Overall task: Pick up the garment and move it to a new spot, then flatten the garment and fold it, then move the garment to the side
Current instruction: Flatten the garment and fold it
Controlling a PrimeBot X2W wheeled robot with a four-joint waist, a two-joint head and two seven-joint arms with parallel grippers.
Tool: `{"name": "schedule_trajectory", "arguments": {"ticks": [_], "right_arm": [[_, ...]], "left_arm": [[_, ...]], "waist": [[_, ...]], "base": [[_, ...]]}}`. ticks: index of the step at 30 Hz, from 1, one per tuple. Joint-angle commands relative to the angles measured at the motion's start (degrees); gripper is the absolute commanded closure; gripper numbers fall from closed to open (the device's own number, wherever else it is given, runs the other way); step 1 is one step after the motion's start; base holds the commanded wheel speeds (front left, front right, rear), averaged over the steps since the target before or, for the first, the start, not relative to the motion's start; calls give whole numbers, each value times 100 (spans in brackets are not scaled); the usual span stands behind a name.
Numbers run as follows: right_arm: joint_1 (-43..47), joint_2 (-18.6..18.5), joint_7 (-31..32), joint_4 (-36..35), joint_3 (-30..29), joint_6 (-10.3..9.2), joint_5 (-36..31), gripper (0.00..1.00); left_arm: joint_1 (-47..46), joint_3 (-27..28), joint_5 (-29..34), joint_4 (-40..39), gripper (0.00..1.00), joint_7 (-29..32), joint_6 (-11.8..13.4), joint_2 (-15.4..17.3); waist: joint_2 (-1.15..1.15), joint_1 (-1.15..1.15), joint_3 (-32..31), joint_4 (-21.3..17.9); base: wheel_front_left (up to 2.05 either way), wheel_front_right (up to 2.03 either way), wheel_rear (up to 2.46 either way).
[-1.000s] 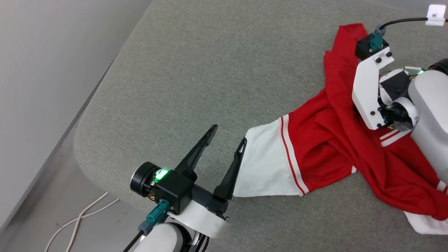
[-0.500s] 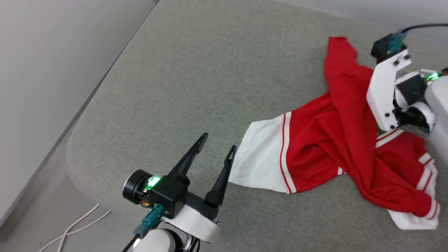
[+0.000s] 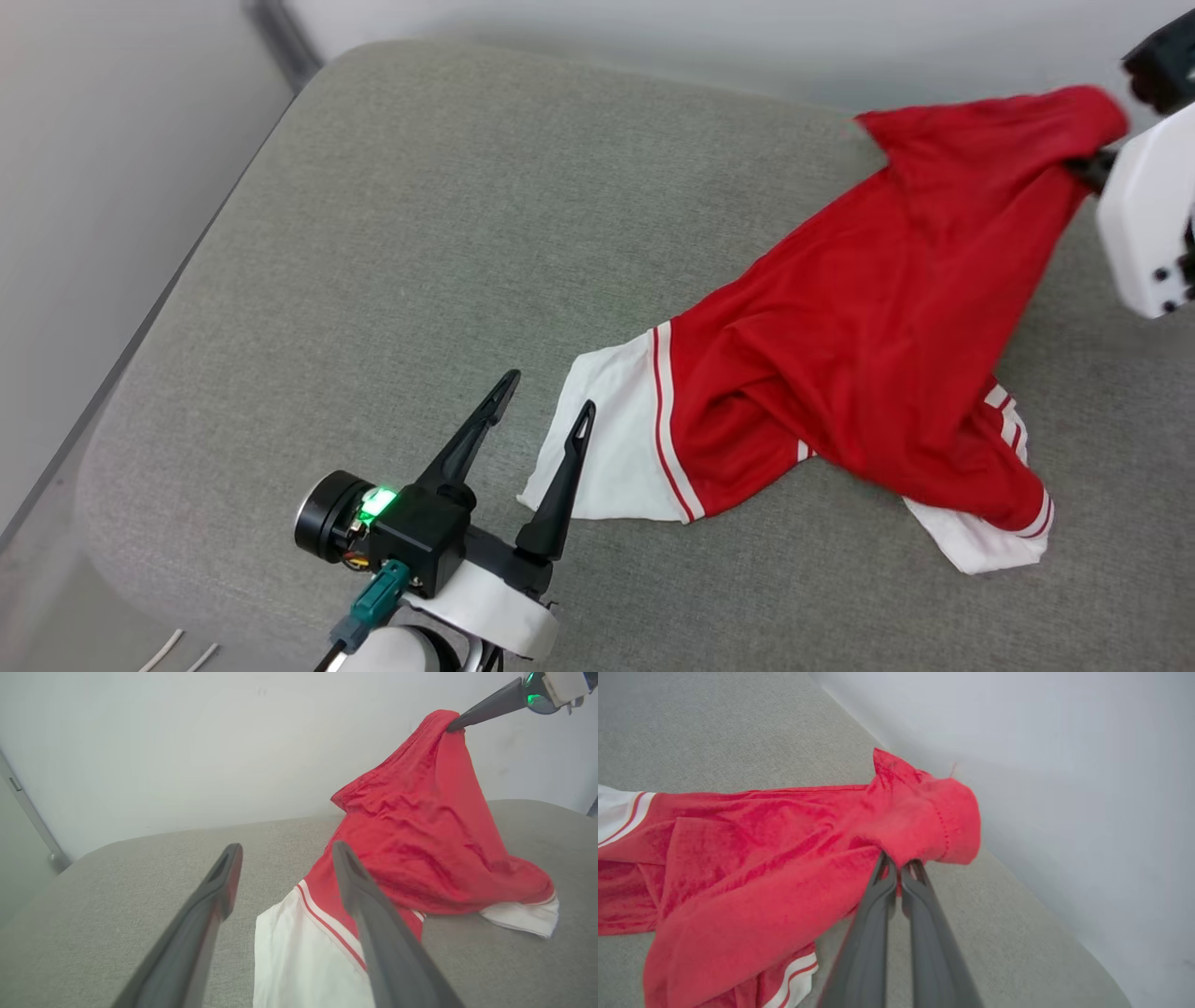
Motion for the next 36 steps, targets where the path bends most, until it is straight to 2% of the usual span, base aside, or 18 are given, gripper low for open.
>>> {"name": "schedule_trajectory", "arguments": {"ticks": [1, 4, 7, 11, 16, 17, 18, 23, 27, 33, 36], "right_arm": [[18, -126, 79, -171, -131, -3, -189, 100], [-156, -296, 223, -301, -431, -3, -512, 100], [-377, -355, 246, -140, -644, -3, -903, 100], [-702, -376, 13, 203, -683, -3, -1357, 100], [-1053, -180, -634, 1149, -702, -3, -2056, 100], [-1081, -116, -772, 1341, -725, -4, -2170, 35], [-1057, -10, -855, 1557, -740, -3, -2226, 0], [-813, 363, -1231, 2240, -616, -4, -2112, 0], [-616, 691, -1472, 2561, -625, -4, -1683, 0], [-286, 1111, -2099, 2647, -892, -2, -888, 0], [-111, 1130, -2526, 2417, -880, -3, -717, 0]], "left_arm": [[40, 34, 19, -43, 0, -15, 0, -9], [-16, 51, 29, -97, 0, -15, -39, -47], [-93, 29, 58, -102, 0, -15, -77, -103], [-174, -12, 54, -79, 0, -15, -138, -171], [-263, 12, 69, -10, 0, -15, -206, -261], [-275, 13, 75, -3, 0, -15, -215, -273], [-284, 21, 79, 6, 0, -15, -234, -283], [-307, 69, 110, 54, 0, -15, -251, -333], [-249, 138, 145, 98, 0, -15, -251, -330], [-121, 468, 18, 53, 0, -15, -220, -304], [-36, 673, 16, 16, 0, -15, -182, -232]], "waist": [[0, 0, 4, -46], [0, 0, 116, -31], [0, 0, 273, 60], [0, 0, 418, 206], [0, 0, 553, 397], [0, 0, 572, 427], [0, 0, 581, 449], [0, 0, 559, 454], [0, 0, 419, 292], [0, 0, -2, -157], [0, 0, -203, -425]], "base": [[0, 0, 0], [0, 0, 0], [0, 0, 0], [0, 0, 0], [0, 0, 0], [0, 0, 0], [0, 0, 0], [0, 0, 0], [0, 0, 0], [0, 0, 0], [0, 0, 0]]}}
